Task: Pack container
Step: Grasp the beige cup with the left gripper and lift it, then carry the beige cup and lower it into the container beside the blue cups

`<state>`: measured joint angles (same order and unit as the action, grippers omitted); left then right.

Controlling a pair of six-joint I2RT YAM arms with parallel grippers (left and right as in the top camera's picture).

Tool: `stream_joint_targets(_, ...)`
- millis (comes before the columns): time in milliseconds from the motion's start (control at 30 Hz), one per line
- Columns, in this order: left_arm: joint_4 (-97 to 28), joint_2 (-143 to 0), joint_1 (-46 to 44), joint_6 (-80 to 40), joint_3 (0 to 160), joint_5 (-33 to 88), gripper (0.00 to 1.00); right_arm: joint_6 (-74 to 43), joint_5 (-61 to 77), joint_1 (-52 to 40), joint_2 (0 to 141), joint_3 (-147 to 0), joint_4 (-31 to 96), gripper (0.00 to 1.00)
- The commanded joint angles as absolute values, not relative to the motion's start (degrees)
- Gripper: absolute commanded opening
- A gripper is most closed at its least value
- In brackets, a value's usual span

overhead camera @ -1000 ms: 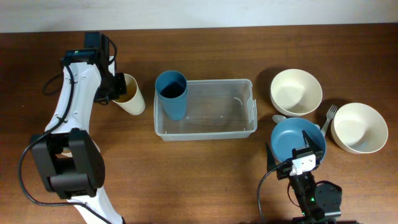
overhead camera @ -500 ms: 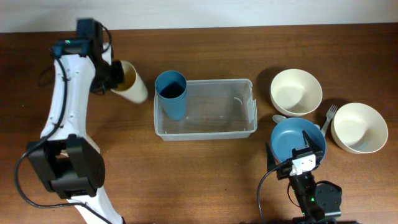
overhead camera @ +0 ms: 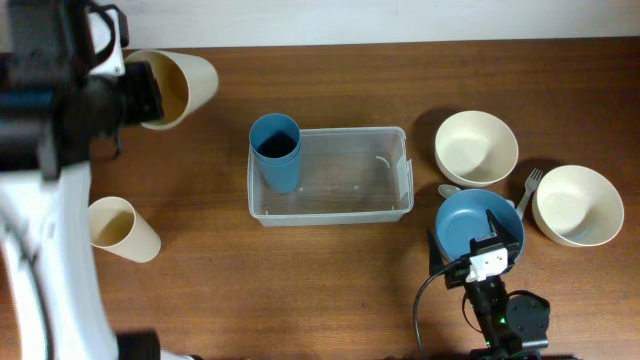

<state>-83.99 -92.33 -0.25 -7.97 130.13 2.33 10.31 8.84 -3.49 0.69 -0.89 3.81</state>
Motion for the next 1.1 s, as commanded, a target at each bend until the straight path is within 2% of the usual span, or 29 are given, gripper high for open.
stream_joint_targets(0, -85.91, -88.25, -5.28, -5.82, 130.78, 5.17, 0.01, 10.09, 8.34, -3.75, 0.21, -0.49, 4.03, 0.99)
stream_joint_targets(167, -93.36, -87.24, -19.11, 2.13, 130.45, 4.25, 0.01, 10.09, 8.36, -3.75, 0.21, -0.49, 4.03, 0.99)
stream_joint_targets(267, -94.83, -88.23, -22.04, 5.32, 129.16, 3.11, 0.02, 10.09, 8.34, -3.75, 0.21, -0.49, 4.03, 0.99)
stream_joint_targets(767, -92.42, -95.59, -23.27, 7.16, 113.32, 1.02, 0.01, 10.09, 8.36, -3.75, 0.21, -0.49, 4.03, 0.99)
stream_joint_targets(933, -90.87, -96.05, -23.27, 2.70, 110.39, -5.34, 0.02, 10.09, 8.34, -3.75, 0.21, -0.49, 4.03, 0.99)
stream_joint_targets(1067, -89.34, -96.07, -23.27, 2.13, 109.23, -5.87, 0.02, 10.09, 8.34, -3.75, 0.21, -0.49, 4.03, 0.99)
